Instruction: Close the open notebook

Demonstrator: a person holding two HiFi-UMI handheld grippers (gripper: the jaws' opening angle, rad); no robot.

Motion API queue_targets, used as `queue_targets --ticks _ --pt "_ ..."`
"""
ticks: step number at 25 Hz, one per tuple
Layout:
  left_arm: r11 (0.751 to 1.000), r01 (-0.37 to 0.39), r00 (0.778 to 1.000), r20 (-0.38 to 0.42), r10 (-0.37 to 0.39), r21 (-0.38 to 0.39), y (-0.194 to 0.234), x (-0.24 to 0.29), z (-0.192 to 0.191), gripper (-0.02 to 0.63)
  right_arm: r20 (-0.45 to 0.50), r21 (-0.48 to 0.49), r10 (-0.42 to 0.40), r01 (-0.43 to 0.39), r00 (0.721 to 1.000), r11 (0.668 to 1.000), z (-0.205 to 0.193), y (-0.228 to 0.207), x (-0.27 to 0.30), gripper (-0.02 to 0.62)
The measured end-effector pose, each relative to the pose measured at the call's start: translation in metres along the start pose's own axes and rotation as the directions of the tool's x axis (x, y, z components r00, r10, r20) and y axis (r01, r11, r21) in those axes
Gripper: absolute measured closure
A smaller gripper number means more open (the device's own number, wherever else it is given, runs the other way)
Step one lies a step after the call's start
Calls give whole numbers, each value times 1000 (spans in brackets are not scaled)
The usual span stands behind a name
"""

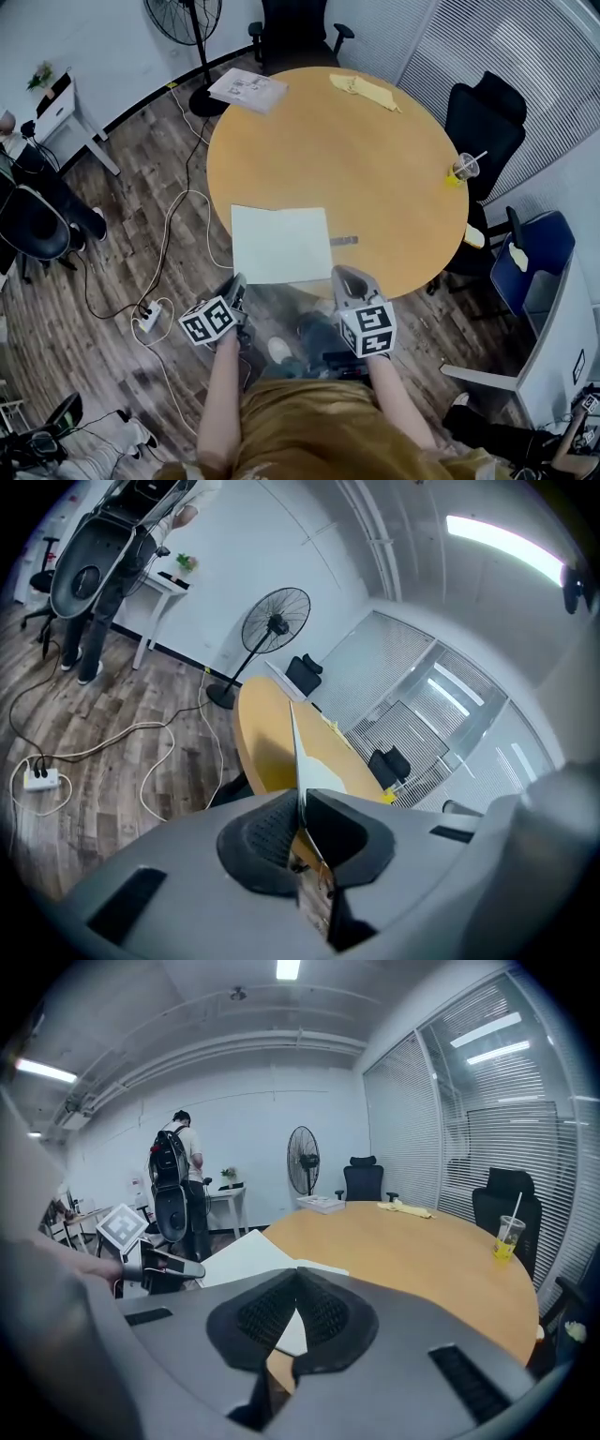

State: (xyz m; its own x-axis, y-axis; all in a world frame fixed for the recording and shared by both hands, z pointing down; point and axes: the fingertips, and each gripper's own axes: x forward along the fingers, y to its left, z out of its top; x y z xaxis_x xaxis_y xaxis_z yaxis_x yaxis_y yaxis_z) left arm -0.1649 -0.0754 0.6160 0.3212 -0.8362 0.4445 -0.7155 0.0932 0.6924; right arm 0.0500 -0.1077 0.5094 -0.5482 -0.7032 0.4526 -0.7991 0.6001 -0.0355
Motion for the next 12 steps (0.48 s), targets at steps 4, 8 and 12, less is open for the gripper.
queue_targets --ticks 4,8,12 --pt "1000 4 1000 12 -5 23 -6 -1 9 563 14 3 -4 4 1000 1000 5 -2 -1 583" --pt "998 -3 1000 13 2 63 -11 0 13 566 33 2 -14 14 999 1000 12 -6 -5 583" --pt "996 6 1000 12 -7 89 -18 1 16 569 42 1 -21 21 999 1000 14 -7 -7 583"
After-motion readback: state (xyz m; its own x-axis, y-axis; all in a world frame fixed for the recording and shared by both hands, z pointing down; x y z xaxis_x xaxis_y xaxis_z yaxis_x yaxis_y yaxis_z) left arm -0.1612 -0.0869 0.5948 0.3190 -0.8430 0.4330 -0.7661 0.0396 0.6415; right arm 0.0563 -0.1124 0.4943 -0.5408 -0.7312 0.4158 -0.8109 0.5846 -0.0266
